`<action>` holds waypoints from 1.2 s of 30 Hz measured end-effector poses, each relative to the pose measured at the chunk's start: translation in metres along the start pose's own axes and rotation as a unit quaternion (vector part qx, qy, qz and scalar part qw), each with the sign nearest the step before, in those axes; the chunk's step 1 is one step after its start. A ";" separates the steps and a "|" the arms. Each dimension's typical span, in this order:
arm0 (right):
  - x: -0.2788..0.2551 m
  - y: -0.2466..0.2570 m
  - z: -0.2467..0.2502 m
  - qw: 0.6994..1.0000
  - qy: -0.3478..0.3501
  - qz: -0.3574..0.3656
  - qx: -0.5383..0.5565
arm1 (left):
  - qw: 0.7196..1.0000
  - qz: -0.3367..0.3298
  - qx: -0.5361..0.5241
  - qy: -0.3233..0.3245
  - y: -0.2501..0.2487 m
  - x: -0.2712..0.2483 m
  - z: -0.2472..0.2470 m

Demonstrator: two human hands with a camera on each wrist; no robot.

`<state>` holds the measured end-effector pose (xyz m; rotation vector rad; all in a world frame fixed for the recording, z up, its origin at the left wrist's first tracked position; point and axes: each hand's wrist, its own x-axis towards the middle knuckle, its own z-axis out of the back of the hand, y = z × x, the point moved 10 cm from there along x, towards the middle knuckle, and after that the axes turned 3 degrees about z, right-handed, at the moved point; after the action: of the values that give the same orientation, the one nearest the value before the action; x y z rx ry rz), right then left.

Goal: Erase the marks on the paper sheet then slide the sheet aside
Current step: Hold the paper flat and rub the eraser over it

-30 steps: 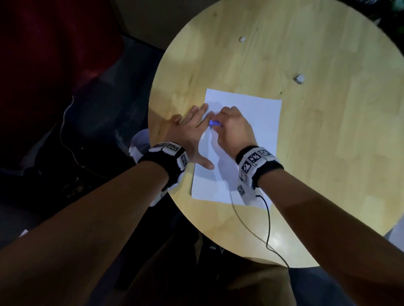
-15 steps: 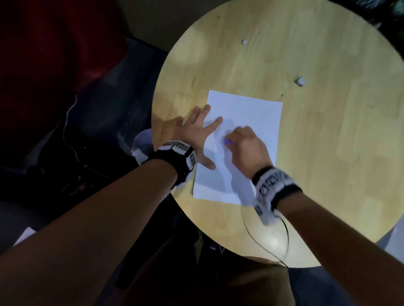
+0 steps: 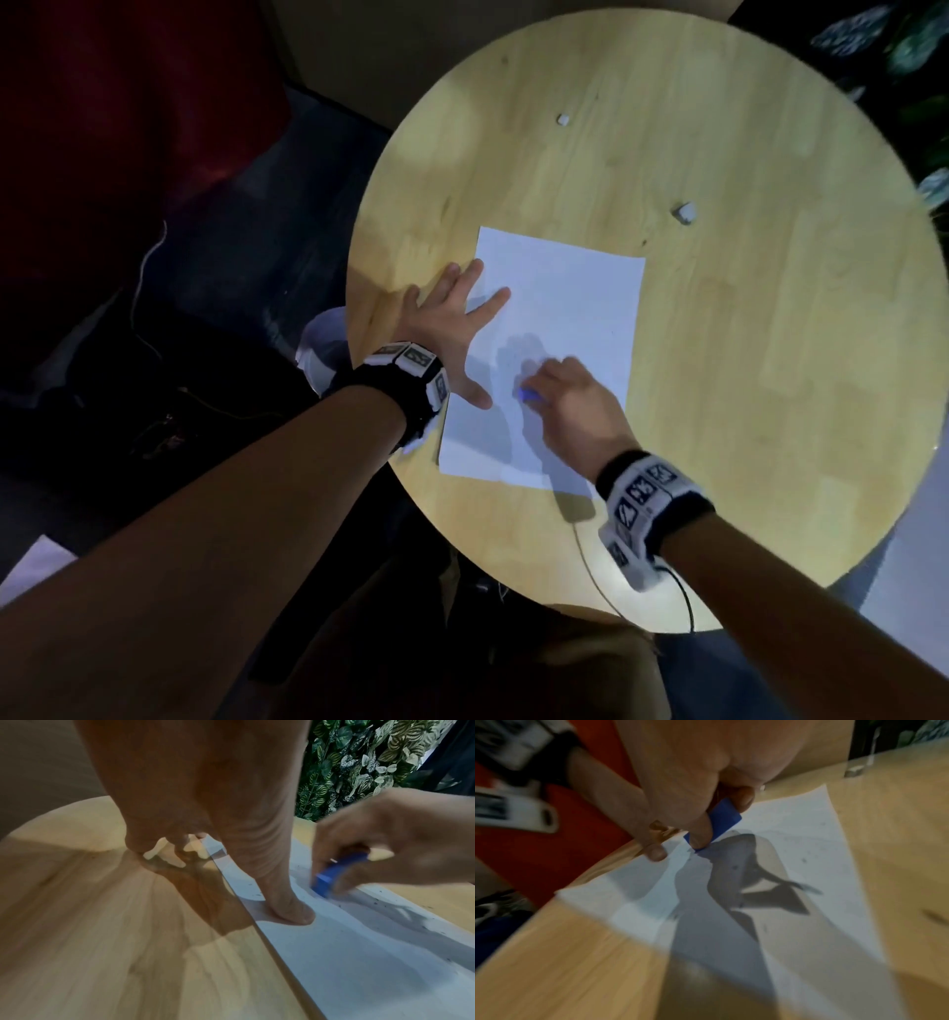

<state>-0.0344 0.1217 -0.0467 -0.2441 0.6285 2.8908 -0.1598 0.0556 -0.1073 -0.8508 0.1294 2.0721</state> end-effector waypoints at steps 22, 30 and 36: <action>0.073 -0.043 0.028 0.988 -0.120 -0.091 0.041 | 1.000 -0.008 -0.011 -0.001 0.002 0.002 -0.001; 0.026 -0.003 0.008 0.995 -0.073 -0.001 0.071 | 1.000 -0.007 -0.011 -0.023 0.003 -0.002 0.004; 0.092 -0.033 0.025 0.984 -0.133 -0.101 0.061 | 1.000 -0.004 0.018 -0.018 0.004 -0.001 0.002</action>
<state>-0.1202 0.1742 -0.0551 0.0885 0.6851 2.6157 -0.1635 0.0533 -0.1058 -0.7912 0.1428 2.0713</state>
